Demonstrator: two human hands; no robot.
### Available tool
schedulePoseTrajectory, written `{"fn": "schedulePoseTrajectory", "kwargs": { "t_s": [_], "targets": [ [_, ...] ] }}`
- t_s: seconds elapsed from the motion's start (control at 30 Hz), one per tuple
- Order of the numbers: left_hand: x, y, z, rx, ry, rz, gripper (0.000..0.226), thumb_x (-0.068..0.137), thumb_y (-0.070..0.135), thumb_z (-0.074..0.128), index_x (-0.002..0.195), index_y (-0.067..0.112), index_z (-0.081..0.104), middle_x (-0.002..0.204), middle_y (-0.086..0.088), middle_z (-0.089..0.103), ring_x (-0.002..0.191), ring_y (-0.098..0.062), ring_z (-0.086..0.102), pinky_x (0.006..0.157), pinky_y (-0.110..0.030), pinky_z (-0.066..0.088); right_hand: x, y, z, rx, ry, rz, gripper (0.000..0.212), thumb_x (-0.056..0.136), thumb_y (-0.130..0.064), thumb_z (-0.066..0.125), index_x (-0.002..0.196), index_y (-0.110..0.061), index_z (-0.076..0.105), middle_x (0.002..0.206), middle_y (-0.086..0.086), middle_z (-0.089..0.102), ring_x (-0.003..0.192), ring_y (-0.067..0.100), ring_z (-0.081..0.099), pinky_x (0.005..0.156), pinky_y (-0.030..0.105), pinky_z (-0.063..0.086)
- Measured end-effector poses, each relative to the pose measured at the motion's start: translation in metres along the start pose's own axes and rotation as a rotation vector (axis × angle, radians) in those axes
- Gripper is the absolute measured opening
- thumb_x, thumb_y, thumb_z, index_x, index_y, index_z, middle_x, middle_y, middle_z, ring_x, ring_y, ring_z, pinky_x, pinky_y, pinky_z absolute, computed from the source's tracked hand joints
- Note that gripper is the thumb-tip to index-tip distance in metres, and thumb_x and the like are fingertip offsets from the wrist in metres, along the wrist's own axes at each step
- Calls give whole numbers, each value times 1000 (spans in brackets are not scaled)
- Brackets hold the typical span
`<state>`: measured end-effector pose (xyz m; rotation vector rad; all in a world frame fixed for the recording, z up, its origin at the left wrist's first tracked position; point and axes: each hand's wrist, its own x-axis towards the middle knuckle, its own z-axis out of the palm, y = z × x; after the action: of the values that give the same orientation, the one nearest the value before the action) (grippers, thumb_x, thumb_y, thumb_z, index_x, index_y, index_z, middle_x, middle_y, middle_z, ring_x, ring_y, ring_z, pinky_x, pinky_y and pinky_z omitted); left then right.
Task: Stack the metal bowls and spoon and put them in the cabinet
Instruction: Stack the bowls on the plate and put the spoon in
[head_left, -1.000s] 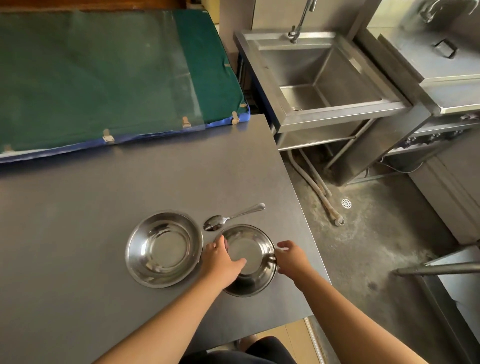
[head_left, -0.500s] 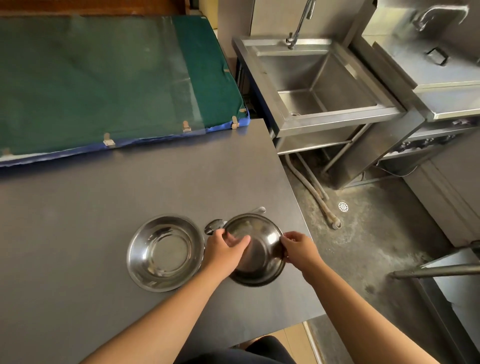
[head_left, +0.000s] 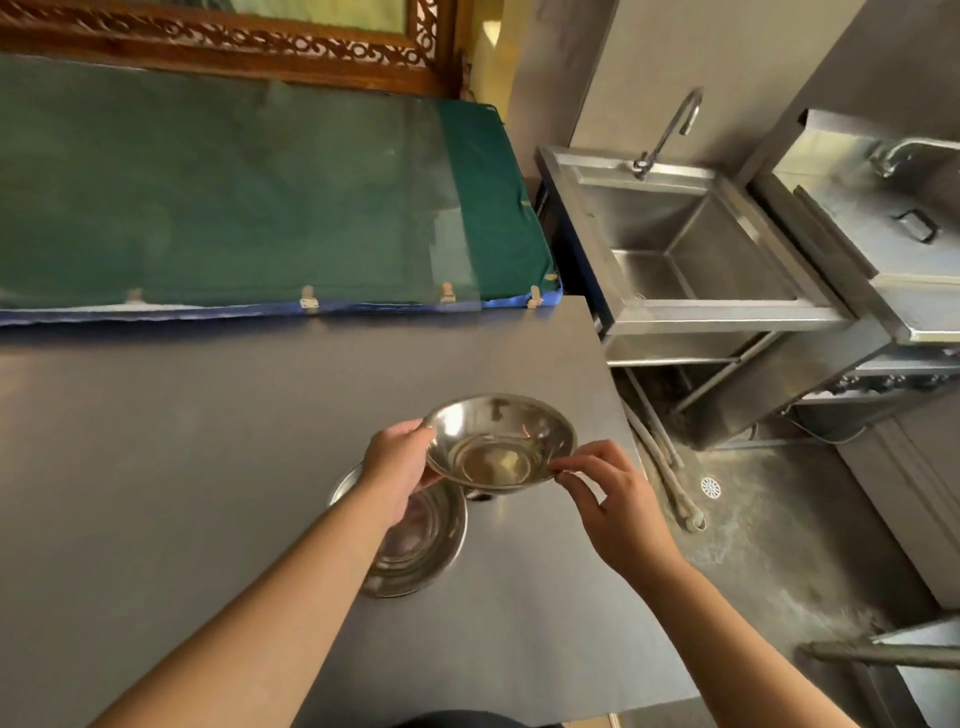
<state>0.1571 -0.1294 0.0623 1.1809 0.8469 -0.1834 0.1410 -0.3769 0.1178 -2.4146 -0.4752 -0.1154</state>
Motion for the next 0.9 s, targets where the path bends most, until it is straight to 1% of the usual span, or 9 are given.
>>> {"fn": "schedulePoseTrajectory", "kwargs": {
  "t_s": [0.17, 0.23, 0.33, 0.4, 0.5, 0.6, 0.73, 0.83, 0.9],
  "targets": [
    [8, -4, -64, 186, 86, 108, 28, 89, 9, 59, 114, 21, 66, 106, -9, 70, 88, -26, 68, 72, -40, 61, -1, -21, 46, 51, -126, 63, 17, 85, -5, 75, 99, -15, 79, 103, -6, 64, 88, 4, 60, 80, 1, 39],
    [7, -13, -86, 292, 133, 158, 29, 89, 11, 60, 114, 24, 64, 102, -3, 69, 82, -23, 68, 72, -39, 61, -4, -27, 69, 100, -167, 108, 23, 84, 1, 74, 100, -14, 79, 105, -7, 65, 91, 5, 62, 85, 7, 44],
    [2, -30, -112, 424, 202, 210, 28, 89, 14, 61, 115, 25, 65, 87, 1, 70, 63, -18, 64, 66, -34, 56, -10, -31, 101, 152, -249, 187, 29, 84, 2, 71, 105, -16, 77, 115, -6, 64, 100, 10, 65, 92, 27, 51],
    [-2, -42, -125, 523, 233, 222, 29, 88, 20, 64, 116, 26, 66, 88, 4, 70, 71, -17, 65, 68, -31, 50, -14, -30, 118, 159, -315, 265, 33, 86, -2, 69, 113, -20, 74, 128, -7, 58, 105, 12, 64, 94, 27, 51],
    [-5, -57, -136, 606, 258, 241, 34, 87, 23, 68, 120, 23, 67, 102, 1, 69, 89, -18, 64, 74, -28, 44, -21, -24, 134, 147, -381, 355, 39, 89, -8, 67, 124, -25, 67, 143, -3, 52, 96, 8, 66, 90, 24, 52],
    [-7, -70, -141, 664, 266, 233, 40, 88, 27, 69, 127, 23, 65, 112, -1, 59, 91, -17, 58, 79, -26, 41, -28, -22, 143, 119, -400, 400, 40, 89, -12, 66, 126, -29, 64, 134, -6, 60, 92, 5, 63, 78, 12, 46],
    [-8, -81, -141, 708, 248, 231, 46, 90, 30, 67, 135, 24, 60, 114, -1, 51, 90, -12, 50, 82, -25, 37, -34, -20, 149, 115, -412, 423, 40, 90, -13, 64, 127, -27, 61, 132, -7, 60, 97, 8, 62, 80, 16, 44],
    [-7, -85, -140, 717, 243, 216, 47, 92, 31, 66, 138, 25, 58, 122, -6, 53, 93, -13, 48, 84, -26, 37, -37, -18, 153, 107, -407, 442, 41, 90, -14, 64, 128, -28, 61, 133, -7, 59, 97, 8, 61, 74, 12, 42],
    [-6, -88, -139, 722, 241, 219, 47, 92, 31, 65, 139, 27, 57, 122, -7, 54, 94, -15, 50, 84, -26, 38, -38, -17, 155, 120, -392, 449, 40, 89, -14, 64, 127, -29, 61, 131, -8, 59, 100, 8, 61, 78, 13, 44]
  ]
}}
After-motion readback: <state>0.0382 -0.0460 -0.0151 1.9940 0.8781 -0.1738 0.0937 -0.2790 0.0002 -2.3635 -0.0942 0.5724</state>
